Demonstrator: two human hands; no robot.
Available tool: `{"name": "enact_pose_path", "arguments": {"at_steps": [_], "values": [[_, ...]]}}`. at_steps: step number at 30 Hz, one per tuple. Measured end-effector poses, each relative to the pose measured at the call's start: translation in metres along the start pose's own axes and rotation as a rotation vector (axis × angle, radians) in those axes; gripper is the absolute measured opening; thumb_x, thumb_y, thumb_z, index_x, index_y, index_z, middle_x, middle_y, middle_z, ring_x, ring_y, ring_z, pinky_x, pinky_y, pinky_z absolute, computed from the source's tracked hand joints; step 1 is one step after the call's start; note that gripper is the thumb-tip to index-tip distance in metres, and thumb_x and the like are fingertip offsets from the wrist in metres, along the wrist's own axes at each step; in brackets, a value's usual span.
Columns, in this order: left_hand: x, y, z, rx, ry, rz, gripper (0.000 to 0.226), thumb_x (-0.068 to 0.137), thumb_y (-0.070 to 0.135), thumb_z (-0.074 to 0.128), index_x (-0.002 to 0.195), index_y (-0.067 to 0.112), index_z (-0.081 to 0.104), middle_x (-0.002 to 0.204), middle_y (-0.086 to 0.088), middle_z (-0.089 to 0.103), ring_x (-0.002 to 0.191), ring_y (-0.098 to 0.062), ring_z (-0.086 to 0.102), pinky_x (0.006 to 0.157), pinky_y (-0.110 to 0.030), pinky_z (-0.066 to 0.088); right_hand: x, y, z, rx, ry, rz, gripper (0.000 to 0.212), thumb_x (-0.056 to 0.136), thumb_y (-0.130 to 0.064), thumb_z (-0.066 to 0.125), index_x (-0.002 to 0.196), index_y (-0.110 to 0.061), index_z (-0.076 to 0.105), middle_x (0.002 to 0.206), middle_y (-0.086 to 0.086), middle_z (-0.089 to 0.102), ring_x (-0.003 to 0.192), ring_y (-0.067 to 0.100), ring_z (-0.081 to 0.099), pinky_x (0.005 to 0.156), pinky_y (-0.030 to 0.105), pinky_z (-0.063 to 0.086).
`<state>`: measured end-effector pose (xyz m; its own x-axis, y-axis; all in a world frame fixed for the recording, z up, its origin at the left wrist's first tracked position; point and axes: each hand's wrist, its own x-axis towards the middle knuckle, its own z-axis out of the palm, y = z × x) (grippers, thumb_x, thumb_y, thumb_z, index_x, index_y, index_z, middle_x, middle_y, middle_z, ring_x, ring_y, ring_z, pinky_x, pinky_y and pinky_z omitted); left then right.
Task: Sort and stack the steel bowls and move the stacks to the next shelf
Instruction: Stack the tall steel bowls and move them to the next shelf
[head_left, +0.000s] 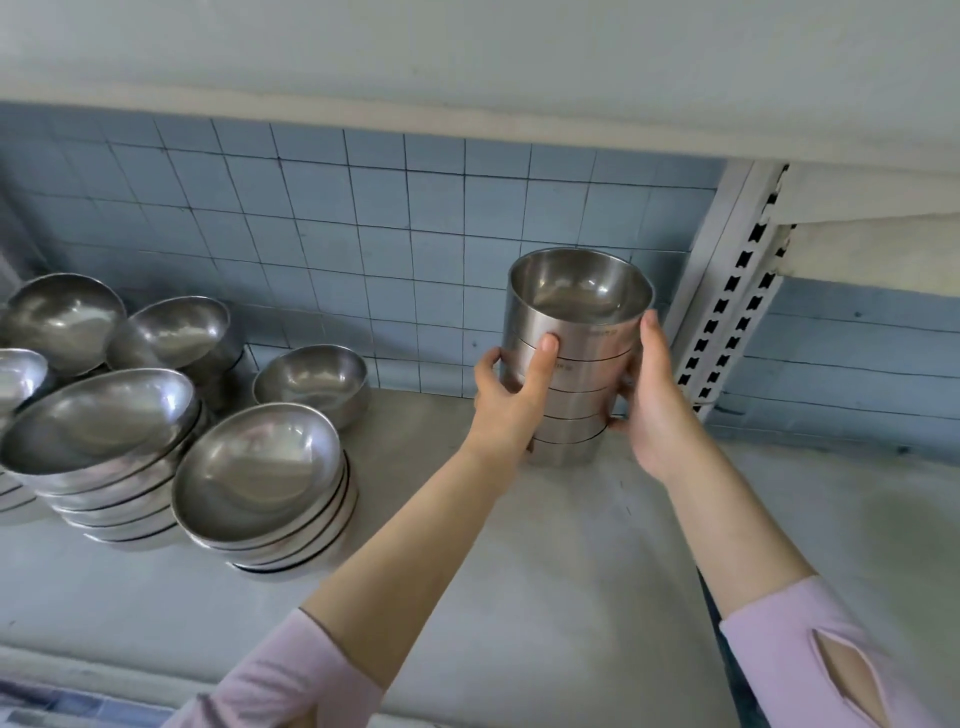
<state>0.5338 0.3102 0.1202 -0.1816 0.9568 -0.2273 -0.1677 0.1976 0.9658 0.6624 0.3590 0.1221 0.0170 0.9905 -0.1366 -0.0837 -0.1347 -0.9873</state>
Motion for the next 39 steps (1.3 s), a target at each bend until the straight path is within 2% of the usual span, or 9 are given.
{"name": "enact_pose_path", "arguments": {"at_steps": [4,8,11,14,19,22,26,31,39], "values": [[0.0,-0.004,0.001,0.017,0.008,-0.008,0.123,0.027,0.097,0.055,0.137,0.051,0.023,0.143,0.007,0.043,0.123,-0.021,0.05,0.098,-0.051,0.048,-0.01,0.001,0.002,0.041,-0.014,-0.022,0.082,0.077,-0.085,0.038,0.146,-0.042,0.04,0.151,-0.01,0.046,0.138,0.013,0.041,0.116,0.052,0.031],[-0.028,0.004,-0.012,0.187,-0.042,0.011,0.111,0.06,0.084,0.059,0.15,0.042,0.01,0.158,0.003,0.025,0.14,-0.02,0.034,0.114,-0.042,0.031,-0.044,0.011,0.004,0.083,0.129,-0.029,0.063,0.085,-0.074,0.04,0.133,-0.036,0.054,0.136,-0.012,0.058,0.128,0.012,0.051,0.114,0.046,0.035],[-0.046,0.013,-0.053,0.399,-0.034,0.122,0.092,0.08,0.065,0.061,0.153,0.033,0.014,0.154,0.006,0.029,0.133,-0.013,0.037,0.101,-0.029,0.031,-0.085,0.023,0.012,0.027,0.291,-0.156,0.049,0.095,-0.056,0.042,0.114,-0.015,0.06,0.121,0.01,0.065,0.112,0.025,0.061,0.102,0.048,0.046],[-0.064,0.041,-0.112,0.586,-0.002,0.284,0.086,0.079,0.061,0.062,0.15,0.031,0.025,0.153,0.007,0.033,0.139,-0.011,0.034,0.102,-0.026,0.031,-0.111,0.026,0.036,0.055,0.194,-0.257,0.027,0.102,-0.043,0.044,0.1,-0.024,0.062,0.108,0.001,0.07,0.095,0.013,0.066,0.082,0.031,0.049],[-0.044,0.094,-0.206,0.932,0.141,0.313,0.097,0.067,0.071,0.06,0.148,0.029,0.03,0.152,0.006,0.036,0.136,-0.017,0.039,0.107,-0.03,0.032,-0.089,0.015,0.107,-0.097,-0.158,-0.159,0.028,0.099,-0.051,0.043,0.11,-0.032,0.061,0.111,-0.008,0.068,0.099,0.012,0.065,0.082,0.031,0.052],[-0.007,0.111,-0.261,1.015,0.19,0.227,0.103,0.062,0.075,0.065,0.147,0.028,0.031,0.147,0.0,0.045,0.128,-0.021,0.049,0.108,-0.036,0.037,-0.062,0.016,0.153,-0.238,-0.26,-0.053,0.027,0.096,-0.061,0.042,0.111,-0.043,0.054,0.125,-0.009,0.061,0.11,0.015,0.059,0.097,0.042,0.052],[0.045,0.118,-0.315,1.282,0.125,0.065,0.109,0.069,0.073,0.065,0.151,0.018,0.02,0.152,-0.004,0.037,0.13,-0.027,0.046,0.107,-0.039,0.038,-0.031,0.028,0.204,-0.353,-0.261,0.143,0.056,0.095,-0.066,0.04,0.143,-0.038,0.041,0.145,-0.003,0.047,0.125,0.022,0.051,0.104,0.048,0.046],[0.1,0.114,-0.353,1.581,-0.066,-0.173,0.138,0.052,0.092,0.049,0.154,0.02,-0.009,0.159,-0.009,-0.024,0.148,-0.033,-0.014,0.12,-0.051,0.009,-0.002,0.043,0.239,-0.602,-0.299,0.226,0.062,0.101,-0.061,0.022,0.155,-0.029,0.024,0.16,0.005,0.031,0.142,0.029,0.037,0.102,0.037,0.034],[0.124,0.097,-0.373,1.61,-0.061,-0.059,0.13,0.061,0.082,0.062,0.153,0.028,-0.013,0.161,-0.015,-0.016,0.146,-0.047,0.006,0.118,-0.051,0.016,0.008,0.051,0.257,-0.855,-0.28,0.157,0.058,0.104,-0.053,0.018,0.157,-0.027,0.022,0.162,0.002,0.027,0.147,0.026,0.03,0.115,0.035,0.024]]}}
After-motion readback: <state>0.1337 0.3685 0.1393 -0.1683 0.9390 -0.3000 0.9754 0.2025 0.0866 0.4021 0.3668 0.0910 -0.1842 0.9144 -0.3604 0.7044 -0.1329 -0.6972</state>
